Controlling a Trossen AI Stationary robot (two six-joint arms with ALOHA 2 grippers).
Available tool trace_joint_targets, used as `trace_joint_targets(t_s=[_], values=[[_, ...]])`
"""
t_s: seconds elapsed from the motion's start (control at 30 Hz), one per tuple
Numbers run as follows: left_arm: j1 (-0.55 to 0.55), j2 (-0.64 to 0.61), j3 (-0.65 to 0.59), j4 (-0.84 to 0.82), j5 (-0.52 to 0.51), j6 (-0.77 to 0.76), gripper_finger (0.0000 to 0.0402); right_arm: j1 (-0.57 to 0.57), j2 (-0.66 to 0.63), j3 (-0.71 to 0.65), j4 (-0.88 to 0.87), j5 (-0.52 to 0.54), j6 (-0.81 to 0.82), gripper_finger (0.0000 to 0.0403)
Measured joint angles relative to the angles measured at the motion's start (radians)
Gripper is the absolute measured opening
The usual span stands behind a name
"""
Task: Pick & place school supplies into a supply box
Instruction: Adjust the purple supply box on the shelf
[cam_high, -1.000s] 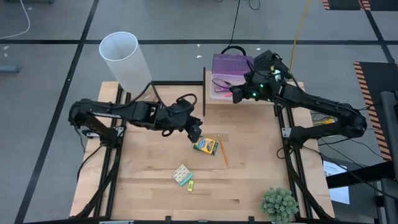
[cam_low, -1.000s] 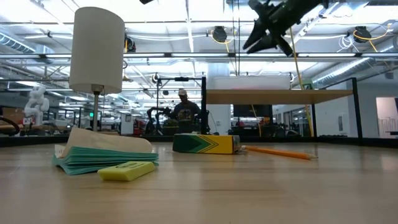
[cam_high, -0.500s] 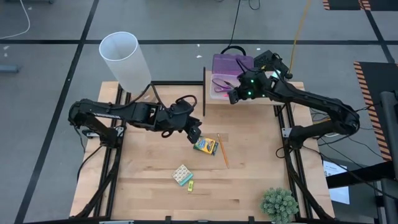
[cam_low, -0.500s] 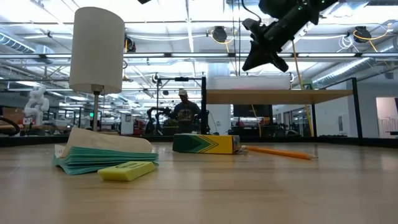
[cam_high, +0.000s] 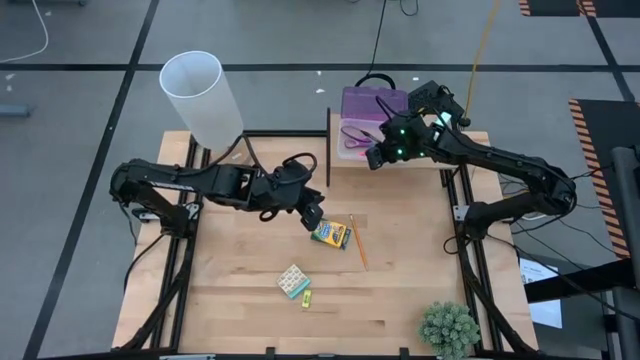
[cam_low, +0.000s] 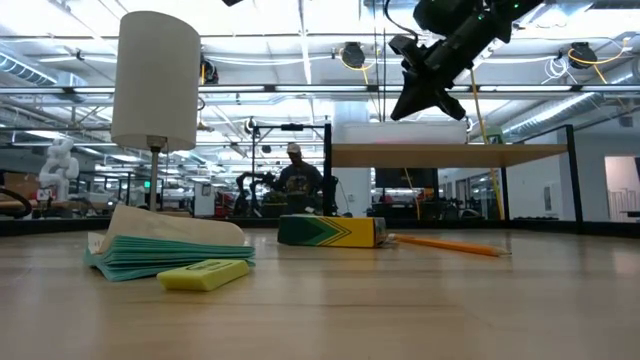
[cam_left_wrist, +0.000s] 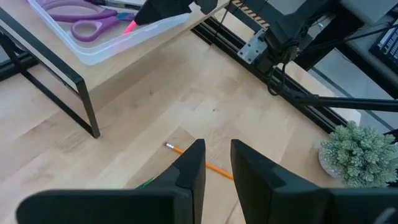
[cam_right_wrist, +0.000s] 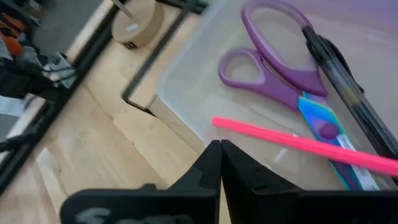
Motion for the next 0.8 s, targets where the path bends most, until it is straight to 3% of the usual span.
trace_joint_targets(t_s=[0.8], values=[[0.0,0.0,0.0,0.001,0.0,0.0,0.0076,0.005,0.013,0.002,-0.027,-0.059,0.006,0.0]])
